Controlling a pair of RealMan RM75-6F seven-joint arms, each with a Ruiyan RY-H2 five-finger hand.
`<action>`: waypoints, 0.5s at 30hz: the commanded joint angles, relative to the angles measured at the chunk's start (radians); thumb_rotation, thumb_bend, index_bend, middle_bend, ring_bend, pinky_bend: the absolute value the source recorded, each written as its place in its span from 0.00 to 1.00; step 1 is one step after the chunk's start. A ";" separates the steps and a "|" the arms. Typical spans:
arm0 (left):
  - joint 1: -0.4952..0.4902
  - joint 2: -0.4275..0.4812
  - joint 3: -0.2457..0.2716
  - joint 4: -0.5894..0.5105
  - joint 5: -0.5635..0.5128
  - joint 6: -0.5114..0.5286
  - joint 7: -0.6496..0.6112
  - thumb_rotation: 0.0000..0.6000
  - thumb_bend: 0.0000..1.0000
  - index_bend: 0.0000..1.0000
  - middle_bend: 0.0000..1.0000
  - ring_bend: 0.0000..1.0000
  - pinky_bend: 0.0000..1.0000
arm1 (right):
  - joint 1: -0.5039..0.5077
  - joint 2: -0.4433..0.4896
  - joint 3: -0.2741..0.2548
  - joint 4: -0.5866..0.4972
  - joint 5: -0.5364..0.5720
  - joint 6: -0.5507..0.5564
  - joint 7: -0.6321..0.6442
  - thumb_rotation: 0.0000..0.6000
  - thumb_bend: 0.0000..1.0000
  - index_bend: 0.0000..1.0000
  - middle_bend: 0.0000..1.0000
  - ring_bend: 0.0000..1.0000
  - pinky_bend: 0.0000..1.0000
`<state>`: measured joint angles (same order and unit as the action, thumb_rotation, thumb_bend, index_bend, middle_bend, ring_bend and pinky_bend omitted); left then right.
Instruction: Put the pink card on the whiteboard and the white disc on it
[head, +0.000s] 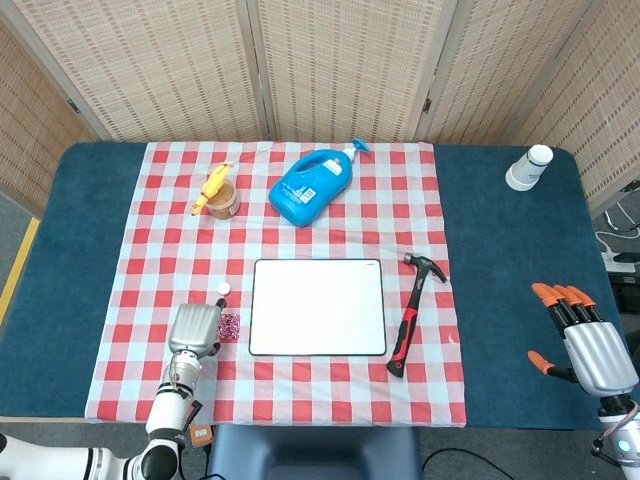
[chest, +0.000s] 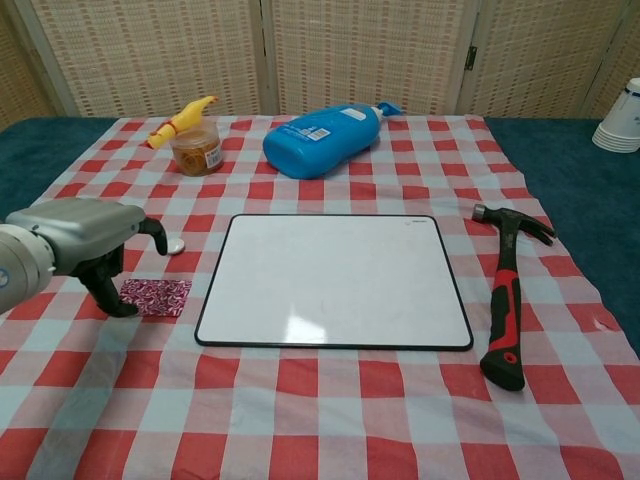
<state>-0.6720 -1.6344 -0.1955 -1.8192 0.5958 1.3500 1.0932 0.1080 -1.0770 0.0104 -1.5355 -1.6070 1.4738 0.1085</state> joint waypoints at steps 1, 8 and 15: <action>-0.003 -0.008 0.010 0.020 -0.004 -0.002 -0.021 1.00 0.24 0.27 1.00 1.00 1.00 | 0.000 0.000 0.001 0.000 0.001 -0.001 0.000 1.00 0.12 0.06 0.12 0.06 0.13; -0.005 -0.026 0.026 0.051 -0.003 0.001 -0.055 1.00 0.24 0.28 1.00 1.00 1.00 | 0.000 0.000 0.001 -0.001 0.002 -0.001 -0.002 1.00 0.12 0.06 0.12 0.06 0.13; -0.006 -0.041 0.041 0.075 0.009 0.002 -0.083 1.00 0.24 0.29 1.00 1.00 1.00 | 0.000 0.001 0.000 -0.002 0.002 -0.001 -0.002 1.00 0.12 0.06 0.12 0.06 0.13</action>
<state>-0.6775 -1.6733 -0.1559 -1.7473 0.6021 1.3518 1.0133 0.1075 -1.0760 0.0110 -1.5376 -1.6048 1.4732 0.1064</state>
